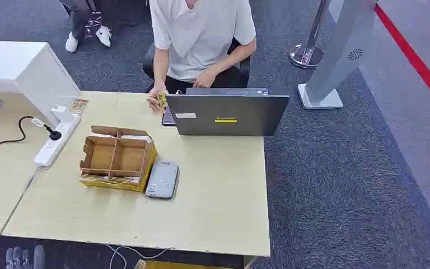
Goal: Pass the card to the sensor for recognition and then transmit it.
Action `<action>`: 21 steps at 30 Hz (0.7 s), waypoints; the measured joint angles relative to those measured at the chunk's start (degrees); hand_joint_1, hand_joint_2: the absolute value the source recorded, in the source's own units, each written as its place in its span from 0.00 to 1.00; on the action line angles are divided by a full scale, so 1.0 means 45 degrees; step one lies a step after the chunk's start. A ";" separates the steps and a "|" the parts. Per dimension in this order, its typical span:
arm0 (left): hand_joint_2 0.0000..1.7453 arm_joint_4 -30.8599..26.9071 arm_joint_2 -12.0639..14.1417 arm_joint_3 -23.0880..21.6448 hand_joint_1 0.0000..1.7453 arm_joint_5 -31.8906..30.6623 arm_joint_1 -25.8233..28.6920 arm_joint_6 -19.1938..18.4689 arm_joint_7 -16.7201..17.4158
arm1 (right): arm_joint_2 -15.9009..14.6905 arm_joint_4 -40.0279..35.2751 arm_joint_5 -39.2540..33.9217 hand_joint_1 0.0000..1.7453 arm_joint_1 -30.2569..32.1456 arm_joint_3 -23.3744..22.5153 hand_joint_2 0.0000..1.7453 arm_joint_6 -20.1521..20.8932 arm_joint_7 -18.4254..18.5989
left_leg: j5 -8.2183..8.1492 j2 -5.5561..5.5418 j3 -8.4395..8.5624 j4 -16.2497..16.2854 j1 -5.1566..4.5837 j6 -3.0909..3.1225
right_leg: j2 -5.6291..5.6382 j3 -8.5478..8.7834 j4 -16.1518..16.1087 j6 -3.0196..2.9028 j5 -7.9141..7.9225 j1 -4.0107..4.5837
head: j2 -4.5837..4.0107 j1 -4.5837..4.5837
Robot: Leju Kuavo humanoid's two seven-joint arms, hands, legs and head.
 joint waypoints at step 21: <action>1.00 -0.6079 0.0297 -0.4079 0.00 -0.3068 -0.0644 0.1951 0.0033 | 0.0247 0.0024 0.1126 0.00 -0.0337 -0.0335 0.00 -0.0311 0.0524 | 0.0022 0.0002 0.0017 0.0003 0.0001 -0.0019 | 0.0005 0.0001 0.0010 -0.0011 0.0012 0.0000 | 0.0000 0.0005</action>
